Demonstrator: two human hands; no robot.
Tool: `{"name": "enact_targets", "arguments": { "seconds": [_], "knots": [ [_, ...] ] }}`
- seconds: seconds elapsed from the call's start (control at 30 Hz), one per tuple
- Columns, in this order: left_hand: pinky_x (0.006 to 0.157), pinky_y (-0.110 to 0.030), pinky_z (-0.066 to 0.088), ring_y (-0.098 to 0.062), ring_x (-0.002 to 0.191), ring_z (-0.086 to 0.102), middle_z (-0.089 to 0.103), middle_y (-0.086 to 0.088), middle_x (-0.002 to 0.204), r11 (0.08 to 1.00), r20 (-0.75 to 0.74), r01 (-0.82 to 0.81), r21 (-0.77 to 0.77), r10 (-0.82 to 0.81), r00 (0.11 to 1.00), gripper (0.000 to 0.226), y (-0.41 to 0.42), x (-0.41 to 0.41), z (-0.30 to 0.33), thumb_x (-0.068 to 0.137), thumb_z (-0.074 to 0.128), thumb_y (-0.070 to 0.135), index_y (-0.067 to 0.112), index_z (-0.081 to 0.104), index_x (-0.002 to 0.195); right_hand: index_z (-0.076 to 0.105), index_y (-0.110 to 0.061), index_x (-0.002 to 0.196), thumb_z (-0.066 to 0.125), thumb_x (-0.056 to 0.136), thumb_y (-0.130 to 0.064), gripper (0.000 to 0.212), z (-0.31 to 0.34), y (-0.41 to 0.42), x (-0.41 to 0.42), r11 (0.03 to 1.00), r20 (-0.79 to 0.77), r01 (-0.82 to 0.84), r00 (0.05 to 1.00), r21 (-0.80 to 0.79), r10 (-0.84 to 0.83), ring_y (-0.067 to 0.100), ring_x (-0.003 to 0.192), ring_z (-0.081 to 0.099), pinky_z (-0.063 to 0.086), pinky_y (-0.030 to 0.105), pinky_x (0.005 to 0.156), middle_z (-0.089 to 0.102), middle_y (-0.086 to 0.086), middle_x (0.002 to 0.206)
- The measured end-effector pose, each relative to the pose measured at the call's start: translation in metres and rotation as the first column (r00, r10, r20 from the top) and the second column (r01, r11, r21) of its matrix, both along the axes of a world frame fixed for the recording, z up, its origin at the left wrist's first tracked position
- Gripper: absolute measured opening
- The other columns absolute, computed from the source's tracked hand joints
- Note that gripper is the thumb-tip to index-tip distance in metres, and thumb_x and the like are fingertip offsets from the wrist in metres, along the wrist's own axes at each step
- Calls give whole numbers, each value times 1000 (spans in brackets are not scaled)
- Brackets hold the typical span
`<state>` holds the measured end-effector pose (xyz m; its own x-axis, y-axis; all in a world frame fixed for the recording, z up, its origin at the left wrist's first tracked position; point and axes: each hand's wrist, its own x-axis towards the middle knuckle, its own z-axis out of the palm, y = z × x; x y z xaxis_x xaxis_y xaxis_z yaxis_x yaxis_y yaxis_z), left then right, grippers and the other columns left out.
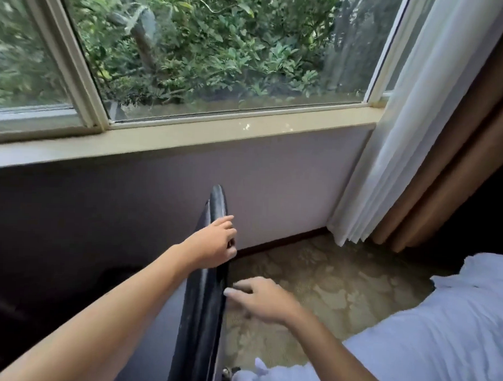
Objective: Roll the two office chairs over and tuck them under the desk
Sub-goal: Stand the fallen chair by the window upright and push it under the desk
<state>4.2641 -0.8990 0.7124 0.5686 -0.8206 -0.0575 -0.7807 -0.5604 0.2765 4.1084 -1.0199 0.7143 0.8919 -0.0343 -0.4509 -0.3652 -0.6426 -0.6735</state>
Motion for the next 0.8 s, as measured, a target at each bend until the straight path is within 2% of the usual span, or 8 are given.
{"name": "enact_targets", "arguments": {
  "seconds": [0.07, 0.17, 0.3, 0.37, 0.5, 0.57, 0.63, 0.8],
  "knots": [
    [118, -23, 9, -22, 150, 18, 31, -4, 158, 978, -166, -159, -134, 136, 977, 49, 32, -27, -8, 93, 54, 25, 15, 49, 140, 69, -31, 107, 51, 85, -51, 34, 10, -6, 22, 996, 98, 22, 995, -82, -14, 22, 101, 65, 50, 30, 83, 72, -3, 106],
    [112, -28, 26, -22, 146, 28, 5, 5, 165, 826, -426, -543, -151, 441, 790, 81, 77, -66, -15, 87, 55, 49, 40, 10, 154, 62, -34, 117, 51, 88, -40, 32, 20, 5, 64, 966, 278, 107, 960, -235, -39, 24, 112, 59, 45, 33, 91, 68, -3, 117],
    [93, -29, 45, -15, 118, 58, 64, 9, 132, 714, -416, -698, -45, 622, 663, 82, 119, -102, -18, 70, 50, 74, 44, 38, 145, 56, -30, 128, 51, 90, -38, 39, 11, 47, 107, 922, 442, -85, 858, -378, 261, 22, 127, 43, 37, 39, 102, 55, 0, 134],
    [96, -28, 46, -8, 114, 60, 68, 16, 122, 647, -472, -762, -41, 660, 585, 81, 137, -115, -20, 60, 55, 82, 49, 51, 134, 61, -30, 122, 48, 90, -41, 35, 4, 69, 116, 851, 404, -191, 815, -490, 415, 20, 127, 44, 30, 44, 109, 59, -1, 129],
    [96, -24, 44, 2, 112, 57, 65, 27, 121, 560, -562, -828, -37, 673, 481, 78, 161, -140, -28, 41, 61, 94, 66, 54, 114, 68, -29, 94, 35, 83, -37, 36, -12, 99, 118, 586, 73, -453, 747, -671, 661, 23, 110, 56, 6, 55, 114, 71, 1, 104],
    [100, -26, 44, 2, 114, 56, 63, 29, 121, 557, -582, -830, -23, 668, 464, 75, 167, -143, -25, 36, 60, 95, 72, 54, 107, 68, -31, 97, 34, 78, -40, 39, -11, 105, 124, 582, 92, -500, 703, -642, 705, 24, 103, 61, 23, 46, 109, 72, 1, 103],
    [103, -29, 43, 2, 116, 54, 62, 30, 122, 562, -602, -827, 27, 669, 435, 77, 172, -144, -21, 37, 62, 94, 70, 53, 110, 67, -33, 103, 37, 78, -42, 40, -12, 106, 130, 583, 125, -569, 645, -580, 754, 27, 99, 62, 40, 35, 90, 72, 1, 106],
    [105, -25, 41, 15, 116, 47, 53, 39, 123, 458, -611, -885, 87, 726, 316, 84, 170, -163, -15, 40, 70, 87, 66, 48, 118, 64, -34, 108, 41, 81, -51, 39, -32, 111, 141, 572, 282, -692, 499, -440, 820, 19, 96, 64, 47, 30, 78, 73, -7, 102]
  ]
}}
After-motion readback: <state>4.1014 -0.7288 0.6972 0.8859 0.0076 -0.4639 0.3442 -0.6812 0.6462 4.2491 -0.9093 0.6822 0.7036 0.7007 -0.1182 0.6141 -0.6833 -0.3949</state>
